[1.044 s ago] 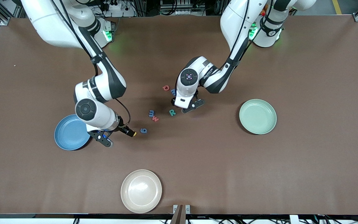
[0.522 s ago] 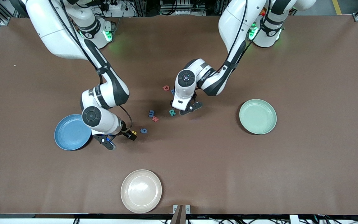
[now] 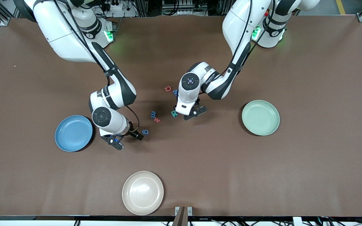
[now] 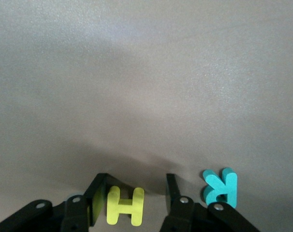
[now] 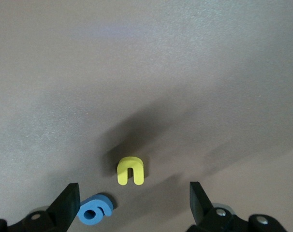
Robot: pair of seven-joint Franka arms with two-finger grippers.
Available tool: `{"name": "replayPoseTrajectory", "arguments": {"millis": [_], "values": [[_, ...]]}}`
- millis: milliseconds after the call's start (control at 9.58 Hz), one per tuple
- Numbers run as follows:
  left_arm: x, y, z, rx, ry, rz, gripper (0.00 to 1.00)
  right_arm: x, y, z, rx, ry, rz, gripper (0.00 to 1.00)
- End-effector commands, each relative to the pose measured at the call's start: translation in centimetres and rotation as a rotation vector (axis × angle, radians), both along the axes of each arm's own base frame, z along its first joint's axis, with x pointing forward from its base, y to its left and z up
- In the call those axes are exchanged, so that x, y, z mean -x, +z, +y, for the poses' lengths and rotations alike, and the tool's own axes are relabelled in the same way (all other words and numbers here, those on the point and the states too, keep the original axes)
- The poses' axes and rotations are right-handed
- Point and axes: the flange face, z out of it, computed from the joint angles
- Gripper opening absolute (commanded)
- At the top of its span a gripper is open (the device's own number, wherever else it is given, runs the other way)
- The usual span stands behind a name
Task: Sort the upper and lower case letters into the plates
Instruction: 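Grasp the yellow H with the left gripper while the right gripper grasps the u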
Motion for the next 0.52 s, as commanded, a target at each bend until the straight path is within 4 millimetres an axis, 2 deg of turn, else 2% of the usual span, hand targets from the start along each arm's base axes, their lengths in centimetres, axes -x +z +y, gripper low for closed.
{"name": "replayPoseTrajectory", "arguments": {"millis": [0, 418], "values": [[-0.7, -0.5, -0.1, -0.007, -0.018, -0.022, 0.54, 0.0, -0.9, 0.9, 0.003, 0.020, -0.021, 1.00], [0.6, -0.6, -1.1, -0.008, -0.027, -0.007, 0.54, 0.2, -1.9, 1.0, 0.007, 0.023, -0.020, 1.00]]}}
